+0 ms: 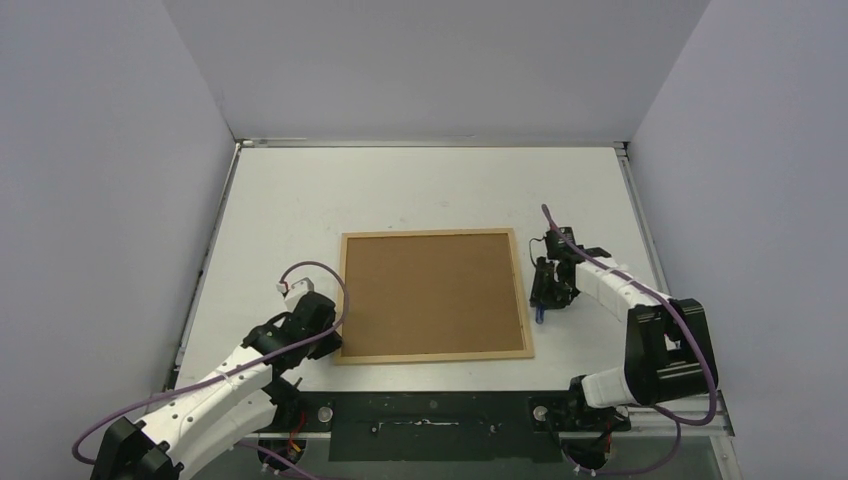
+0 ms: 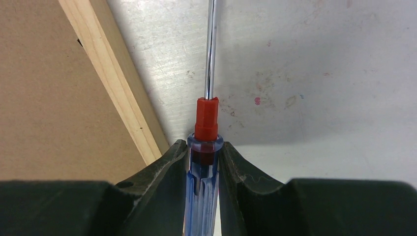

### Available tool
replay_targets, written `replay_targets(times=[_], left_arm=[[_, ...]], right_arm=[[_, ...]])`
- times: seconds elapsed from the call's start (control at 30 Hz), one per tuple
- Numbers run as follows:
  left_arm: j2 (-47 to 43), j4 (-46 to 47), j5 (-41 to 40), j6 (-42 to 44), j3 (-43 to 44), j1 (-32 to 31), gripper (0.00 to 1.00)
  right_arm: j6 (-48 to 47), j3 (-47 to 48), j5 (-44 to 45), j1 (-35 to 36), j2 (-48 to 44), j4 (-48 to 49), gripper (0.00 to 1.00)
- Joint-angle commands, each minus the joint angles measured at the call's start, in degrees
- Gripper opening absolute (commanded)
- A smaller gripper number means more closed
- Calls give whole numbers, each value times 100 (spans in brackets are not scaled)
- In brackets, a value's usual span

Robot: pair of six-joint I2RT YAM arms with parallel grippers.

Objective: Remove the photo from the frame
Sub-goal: Place the screwdriver at the center of the board.

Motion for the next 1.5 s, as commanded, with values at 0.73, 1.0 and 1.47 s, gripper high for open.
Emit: replay_targets(times=[0.73,1.0,1.47], left_arm=[[-402,35,250,175,15,455,0],[-309,217,370,157,-35,455,0],[-464,226,666,153,-51,455,8]], right_arm=[[-123,871,2647,1068,1137,-242,17],[-189,1053,2939,1080,1402,-351,26],[-158,1246,2909,1083,1126,-626,41]])
